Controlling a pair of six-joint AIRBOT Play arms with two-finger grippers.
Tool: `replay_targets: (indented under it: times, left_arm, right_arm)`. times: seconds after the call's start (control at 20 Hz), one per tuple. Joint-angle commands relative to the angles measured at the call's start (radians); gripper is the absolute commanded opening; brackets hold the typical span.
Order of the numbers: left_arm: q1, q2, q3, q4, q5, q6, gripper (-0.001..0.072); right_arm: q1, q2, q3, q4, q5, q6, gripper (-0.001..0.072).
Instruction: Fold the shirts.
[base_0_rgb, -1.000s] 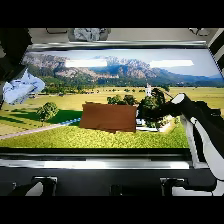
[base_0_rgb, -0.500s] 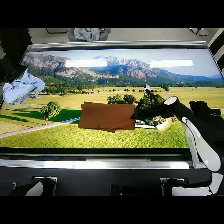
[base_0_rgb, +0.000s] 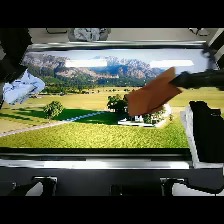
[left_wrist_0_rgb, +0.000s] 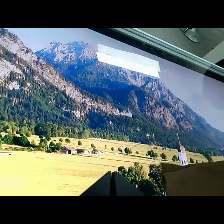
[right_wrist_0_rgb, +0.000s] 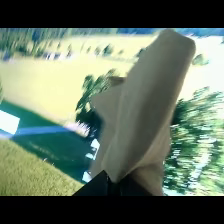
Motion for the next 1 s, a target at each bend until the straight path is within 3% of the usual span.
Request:
replay_targets:
  times: [0.0,0.25,0.65,0.75,0.95]
  left_arm:
    - [0.000,0.000,0.000,0.000,0.000,0.007,0.0026]
    - [0.000,0.000,0.000,0.000,0.000,0.018,0.0026]
    - [0.000,0.000,0.000,0.000,0.001,0.018,0.0026]
    - [0.000,0.000,0.000,0.000,0.001,0.018,0.0026]
    - [0.000,0.001,0.000,0.000,0.000,0.037,0.0026]
  right_arm:
    - [-0.201,0.042,0.164,-0.026,0.116,0.096,0.0043]
    - [-0.397,0.044,0.237,-0.023,0.149,0.163,0.0043]
    - [-0.626,0.100,0.237,0.005,0.239,0.172,0.0044]
    - [-0.696,0.129,0.237,-0.038,0.259,0.173,0.0043]
    - [-0.742,0.138,0.237,-0.273,0.451,0.154,0.0043]
